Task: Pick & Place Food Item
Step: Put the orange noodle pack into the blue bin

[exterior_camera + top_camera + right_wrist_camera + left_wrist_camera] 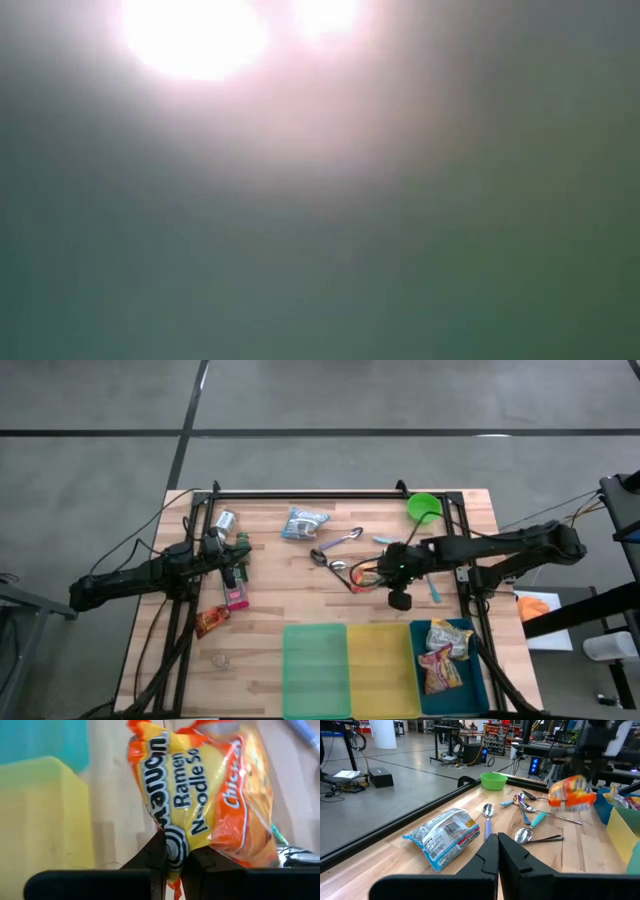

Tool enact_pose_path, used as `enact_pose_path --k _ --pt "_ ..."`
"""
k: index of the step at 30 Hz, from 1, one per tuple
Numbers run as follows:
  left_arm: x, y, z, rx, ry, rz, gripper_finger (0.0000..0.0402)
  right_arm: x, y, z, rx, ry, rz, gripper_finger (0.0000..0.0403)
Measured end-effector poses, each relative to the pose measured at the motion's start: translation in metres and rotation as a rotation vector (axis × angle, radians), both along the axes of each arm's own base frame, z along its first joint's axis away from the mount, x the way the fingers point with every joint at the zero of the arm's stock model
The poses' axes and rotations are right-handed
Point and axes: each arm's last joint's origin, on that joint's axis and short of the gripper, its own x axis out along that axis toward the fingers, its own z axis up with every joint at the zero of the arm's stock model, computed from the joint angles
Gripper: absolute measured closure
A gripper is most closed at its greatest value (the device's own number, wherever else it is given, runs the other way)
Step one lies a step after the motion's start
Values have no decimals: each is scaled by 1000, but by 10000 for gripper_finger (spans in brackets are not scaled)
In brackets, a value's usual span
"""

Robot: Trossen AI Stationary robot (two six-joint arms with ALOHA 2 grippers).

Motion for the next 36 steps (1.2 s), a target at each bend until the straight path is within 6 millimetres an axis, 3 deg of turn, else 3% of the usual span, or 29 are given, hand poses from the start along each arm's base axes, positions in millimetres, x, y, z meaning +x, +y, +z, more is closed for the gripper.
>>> enact_pose_path --k 9,17,27,36 --pt "0 0 0 0 0 0 402 -28 20 35 92 -165 -1 374" --pt "0 0 0 0 0 0 402 -50 43 53 228 -234 -2 374" --pt "0 0 0 0 0 0 402 -73 74 63 546 -149 -116 374" --pt "0 0 0 0 0 0 402 -89 109 95 798 -22 -69 374"
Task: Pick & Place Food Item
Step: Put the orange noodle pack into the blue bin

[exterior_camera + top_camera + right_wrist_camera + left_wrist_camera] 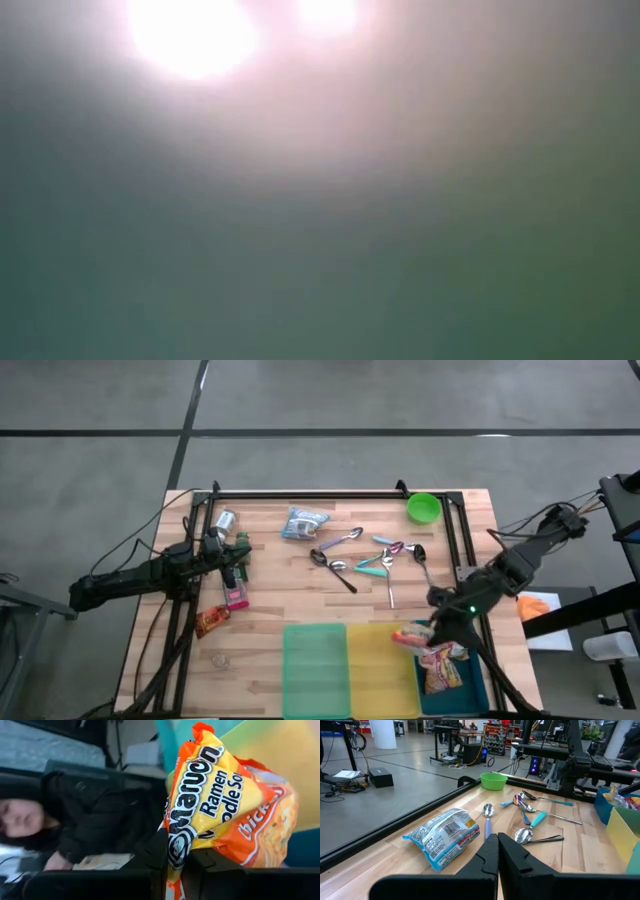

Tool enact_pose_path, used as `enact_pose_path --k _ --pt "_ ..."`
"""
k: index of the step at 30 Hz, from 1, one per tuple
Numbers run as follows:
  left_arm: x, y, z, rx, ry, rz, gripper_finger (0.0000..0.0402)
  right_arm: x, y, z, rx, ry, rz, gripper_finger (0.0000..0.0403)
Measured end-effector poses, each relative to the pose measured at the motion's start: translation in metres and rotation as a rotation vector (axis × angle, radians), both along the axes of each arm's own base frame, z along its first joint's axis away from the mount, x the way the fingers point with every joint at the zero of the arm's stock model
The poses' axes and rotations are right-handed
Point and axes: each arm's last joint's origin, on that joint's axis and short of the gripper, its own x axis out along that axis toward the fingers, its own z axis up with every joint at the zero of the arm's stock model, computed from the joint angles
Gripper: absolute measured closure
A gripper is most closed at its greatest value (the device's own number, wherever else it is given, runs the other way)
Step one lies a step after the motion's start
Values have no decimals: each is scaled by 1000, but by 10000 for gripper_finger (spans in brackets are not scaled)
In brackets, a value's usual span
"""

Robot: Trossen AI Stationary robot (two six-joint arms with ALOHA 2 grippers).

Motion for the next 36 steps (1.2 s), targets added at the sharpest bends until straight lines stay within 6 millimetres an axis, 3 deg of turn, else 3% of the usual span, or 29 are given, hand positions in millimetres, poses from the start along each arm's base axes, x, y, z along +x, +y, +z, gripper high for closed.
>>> enact_pose_path --k 5,20,26,36 --pt "0 0 0 0 0 0 402 -4 25 5 48 79 53 374" --pt "0 0 0 0 0 0 402 -19 105 -21 110 363 20 375" --pt "0 0 0 0 0 0 402 -31 120 -45 62 468 -16 375" --pt "0 0 0 0 0 0 402 -45 127 -55 102 517 -130 375"
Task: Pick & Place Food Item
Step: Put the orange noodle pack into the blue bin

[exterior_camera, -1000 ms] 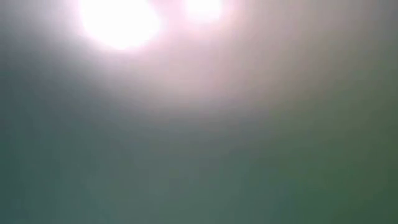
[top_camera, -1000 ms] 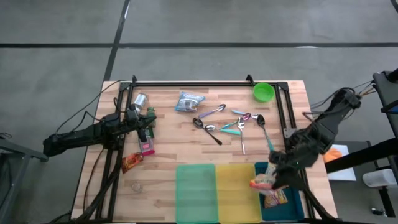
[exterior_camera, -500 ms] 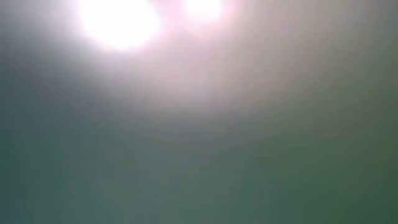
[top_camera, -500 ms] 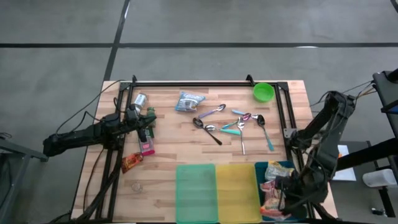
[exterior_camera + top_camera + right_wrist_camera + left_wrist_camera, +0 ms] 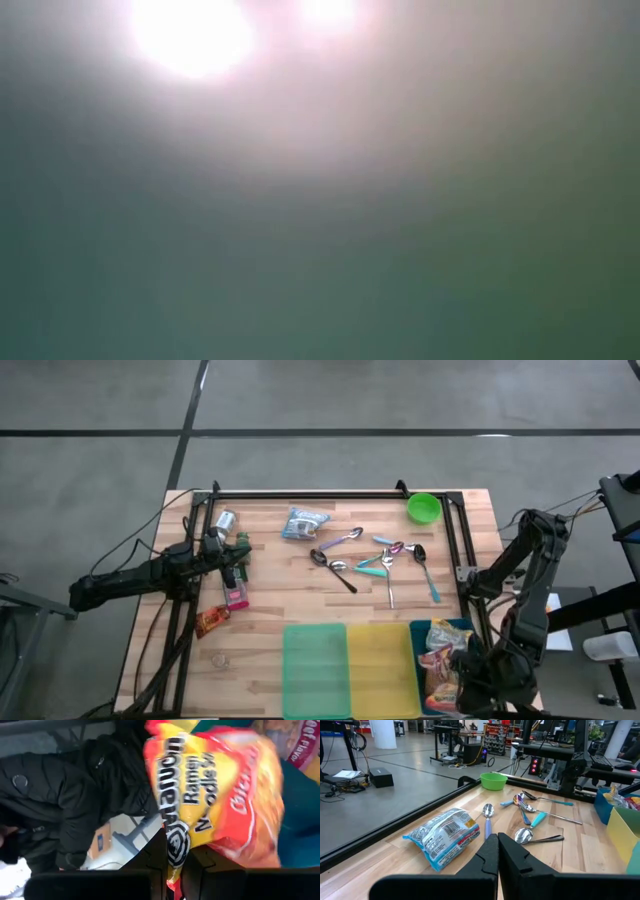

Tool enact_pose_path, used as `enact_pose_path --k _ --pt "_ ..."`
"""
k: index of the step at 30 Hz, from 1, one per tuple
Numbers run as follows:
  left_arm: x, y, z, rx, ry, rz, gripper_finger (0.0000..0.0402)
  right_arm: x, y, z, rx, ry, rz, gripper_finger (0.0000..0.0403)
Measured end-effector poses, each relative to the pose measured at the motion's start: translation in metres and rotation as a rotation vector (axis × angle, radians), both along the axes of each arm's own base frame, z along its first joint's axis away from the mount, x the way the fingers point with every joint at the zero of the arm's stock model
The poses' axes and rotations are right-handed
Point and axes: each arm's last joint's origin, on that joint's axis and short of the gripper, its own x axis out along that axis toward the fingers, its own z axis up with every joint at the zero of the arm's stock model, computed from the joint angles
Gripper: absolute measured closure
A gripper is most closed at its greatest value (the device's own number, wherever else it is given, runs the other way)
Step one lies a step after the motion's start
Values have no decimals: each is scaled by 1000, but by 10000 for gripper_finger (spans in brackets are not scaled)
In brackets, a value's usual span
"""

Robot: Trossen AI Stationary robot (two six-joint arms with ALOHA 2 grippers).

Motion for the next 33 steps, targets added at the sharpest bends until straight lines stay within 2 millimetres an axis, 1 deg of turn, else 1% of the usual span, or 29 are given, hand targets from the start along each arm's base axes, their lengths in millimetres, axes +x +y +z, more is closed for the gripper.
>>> enact_pose_path --k 6,15,25,28,33 --pt "0 0 0 0 0 0 402 -5 -1 -17 2 38 -25 375" --pt "0 0 0 0 0 0 402 -10 -5 -45 95 56 -68 375" --pt "0 0 0 0 0 0 402 -14 -11 -53 96 93 -96 372" --pt "0 0 0 0 0 0 402 -14 -13 -55 95 111 -110 352" --pt "0 0 0 0 0 0 402 -15 -13 -57 90 111 -102 292"
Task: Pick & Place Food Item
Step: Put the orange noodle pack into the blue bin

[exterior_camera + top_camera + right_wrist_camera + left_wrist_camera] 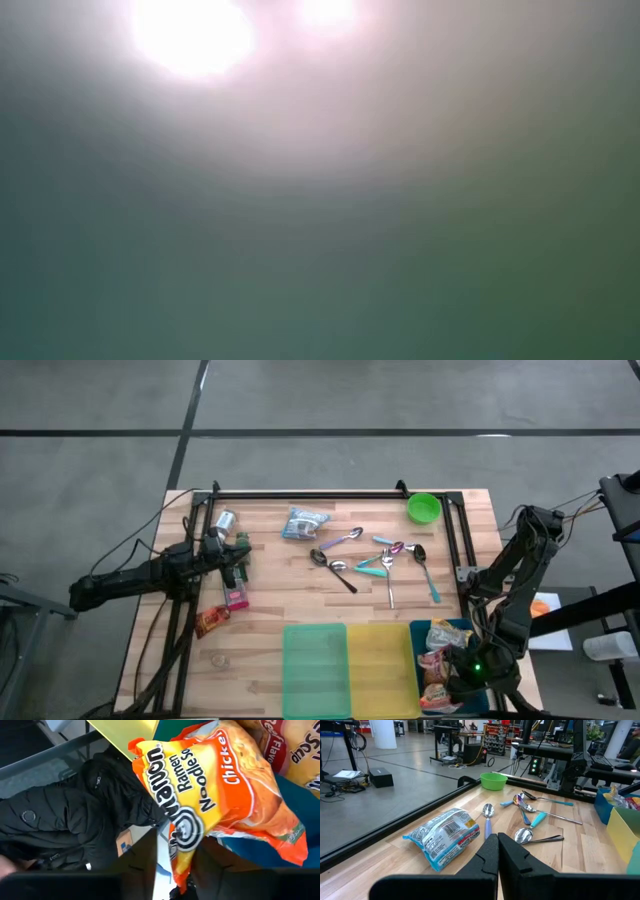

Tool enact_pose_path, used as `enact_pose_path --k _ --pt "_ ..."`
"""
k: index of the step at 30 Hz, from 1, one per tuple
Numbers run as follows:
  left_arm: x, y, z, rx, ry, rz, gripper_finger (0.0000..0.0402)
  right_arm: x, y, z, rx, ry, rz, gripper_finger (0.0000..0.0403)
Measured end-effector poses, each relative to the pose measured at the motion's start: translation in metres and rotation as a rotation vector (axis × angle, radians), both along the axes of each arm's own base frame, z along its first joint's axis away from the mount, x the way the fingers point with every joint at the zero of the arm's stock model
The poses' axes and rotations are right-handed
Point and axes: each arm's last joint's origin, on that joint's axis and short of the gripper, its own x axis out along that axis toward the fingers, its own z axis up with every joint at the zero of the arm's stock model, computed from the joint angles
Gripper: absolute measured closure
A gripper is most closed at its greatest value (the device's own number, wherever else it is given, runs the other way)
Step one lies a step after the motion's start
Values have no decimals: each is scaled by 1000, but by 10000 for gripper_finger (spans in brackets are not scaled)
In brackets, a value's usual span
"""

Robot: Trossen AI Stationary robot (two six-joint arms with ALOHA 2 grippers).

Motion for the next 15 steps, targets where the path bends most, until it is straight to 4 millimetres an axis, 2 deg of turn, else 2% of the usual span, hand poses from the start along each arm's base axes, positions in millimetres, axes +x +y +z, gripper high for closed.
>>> enact_pose_path --k 7,15 --pt "0 0 0 0 0 0 402 0 3 8 -5 -48 66 236" --pt "0 0 0 0 0 0 402 -3 -3 22 -15 -52 91 229"
